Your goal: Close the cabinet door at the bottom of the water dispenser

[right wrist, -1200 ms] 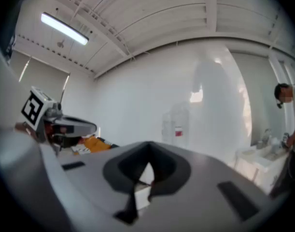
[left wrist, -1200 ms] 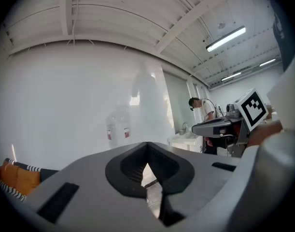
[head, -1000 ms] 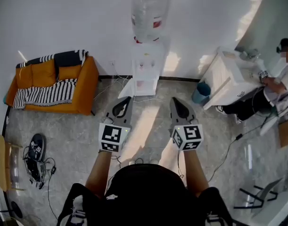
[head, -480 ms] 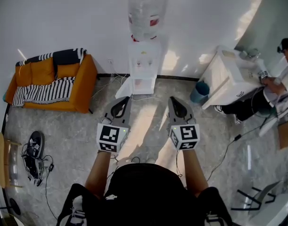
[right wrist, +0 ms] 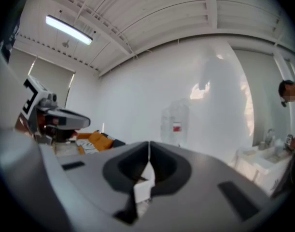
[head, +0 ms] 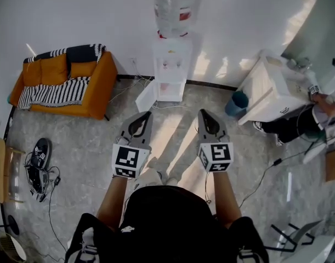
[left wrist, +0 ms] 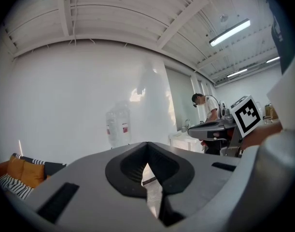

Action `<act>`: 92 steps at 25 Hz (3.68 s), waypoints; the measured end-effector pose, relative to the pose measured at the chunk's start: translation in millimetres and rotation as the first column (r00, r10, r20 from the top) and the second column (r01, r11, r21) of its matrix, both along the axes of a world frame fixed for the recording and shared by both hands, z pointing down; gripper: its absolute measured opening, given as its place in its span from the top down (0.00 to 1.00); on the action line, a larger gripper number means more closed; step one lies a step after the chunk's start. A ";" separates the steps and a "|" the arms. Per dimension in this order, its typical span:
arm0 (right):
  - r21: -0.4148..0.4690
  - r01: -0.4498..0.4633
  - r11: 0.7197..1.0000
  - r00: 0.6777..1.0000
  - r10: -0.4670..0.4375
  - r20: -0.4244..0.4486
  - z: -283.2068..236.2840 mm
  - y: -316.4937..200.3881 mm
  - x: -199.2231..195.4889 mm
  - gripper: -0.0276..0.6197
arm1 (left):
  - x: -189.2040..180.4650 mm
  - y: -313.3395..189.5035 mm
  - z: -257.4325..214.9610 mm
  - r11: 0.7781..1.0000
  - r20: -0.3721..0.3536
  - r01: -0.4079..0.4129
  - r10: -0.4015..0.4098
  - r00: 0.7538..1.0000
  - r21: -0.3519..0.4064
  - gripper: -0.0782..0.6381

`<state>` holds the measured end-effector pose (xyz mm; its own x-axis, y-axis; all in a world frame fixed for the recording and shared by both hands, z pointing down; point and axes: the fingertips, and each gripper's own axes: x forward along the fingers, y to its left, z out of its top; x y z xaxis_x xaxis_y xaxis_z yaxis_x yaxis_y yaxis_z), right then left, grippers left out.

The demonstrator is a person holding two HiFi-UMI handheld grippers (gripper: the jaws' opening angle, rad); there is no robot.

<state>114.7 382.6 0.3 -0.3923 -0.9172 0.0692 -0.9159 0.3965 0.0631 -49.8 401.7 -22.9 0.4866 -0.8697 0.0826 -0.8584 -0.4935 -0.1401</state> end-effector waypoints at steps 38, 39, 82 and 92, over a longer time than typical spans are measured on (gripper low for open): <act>-0.112 0.032 0.993 0.999 -0.036 -0.037 33.5 -254.3 -44.3 0.90 | -29.1 -263.0 29.7 0.995 -0.028 -0.029 0.026 0.999 -0.096 0.88; -0.100 0.025 0.995 0.999 -0.028 -0.035 30.6 -264.7 -46.8 0.90 | -32.8 -273.5 29.5 0.995 -0.029 -0.032 0.029 0.999 -0.099 0.88; -0.368 -0.016 0.930 1.000 0.007 -0.025 169.4 -428.8 -90.2 0.90 | -73.5 -431.0 178.8 0.910 -0.044 -0.078 0.066 0.997 -0.407 0.88; -0.453 0.023 0.891 0.998 -0.048 -0.042 238.8 -437.8 -90.5 0.90 | -66.9 -436.9 250.3 0.891 0.033 -0.033 0.054 0.998 -0.452 0.88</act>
<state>24.2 -55.3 239.2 -0.4089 -0.7676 0.4936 -0.9010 0.4254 -0.0849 -116.7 -35.2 227.4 0.5101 -0.7116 0.4831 -0.8326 -0.5494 0.0699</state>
